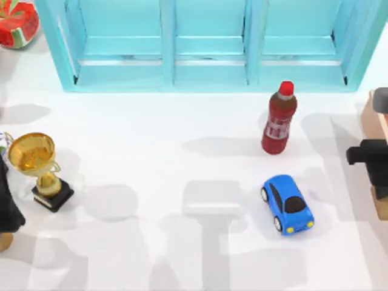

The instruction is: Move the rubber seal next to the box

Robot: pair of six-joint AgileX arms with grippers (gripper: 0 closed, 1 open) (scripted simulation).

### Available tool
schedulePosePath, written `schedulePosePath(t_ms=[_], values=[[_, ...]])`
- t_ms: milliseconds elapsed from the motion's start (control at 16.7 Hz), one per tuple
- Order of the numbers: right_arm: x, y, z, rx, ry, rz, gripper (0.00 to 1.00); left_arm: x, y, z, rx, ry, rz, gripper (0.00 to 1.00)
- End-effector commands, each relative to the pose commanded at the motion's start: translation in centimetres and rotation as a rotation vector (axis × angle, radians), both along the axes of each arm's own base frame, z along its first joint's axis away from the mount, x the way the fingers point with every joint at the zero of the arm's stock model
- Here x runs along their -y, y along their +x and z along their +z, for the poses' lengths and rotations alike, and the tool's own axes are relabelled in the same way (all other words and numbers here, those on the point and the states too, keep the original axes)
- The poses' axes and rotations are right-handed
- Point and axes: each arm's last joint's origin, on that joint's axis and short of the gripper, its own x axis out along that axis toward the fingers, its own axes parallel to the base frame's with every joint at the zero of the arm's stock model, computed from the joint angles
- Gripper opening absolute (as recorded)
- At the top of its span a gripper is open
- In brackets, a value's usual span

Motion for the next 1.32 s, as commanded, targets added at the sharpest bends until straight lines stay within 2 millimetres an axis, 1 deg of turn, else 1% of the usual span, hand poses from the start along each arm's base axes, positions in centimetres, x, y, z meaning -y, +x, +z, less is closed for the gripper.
schedulePosePath(t_ms=[720,960,1320], values=[[0.1,-0.2,-5.1,-0.001,0.000,-0.001,0.00,0.0,0.0,0.0,0.000,0.000,0.000,1.00],[0.1,-0.2,-5.3,-0.002,0.000,-0.001,0.00,0.0,0.0,0.0,0.000,0.000,0.000,1.00],[0.1,-0.2,-5.3,-0.002,0.000,-0.001,0.45,0.0,0.0,0.0,0.000,0.000,0.000,1.00]])
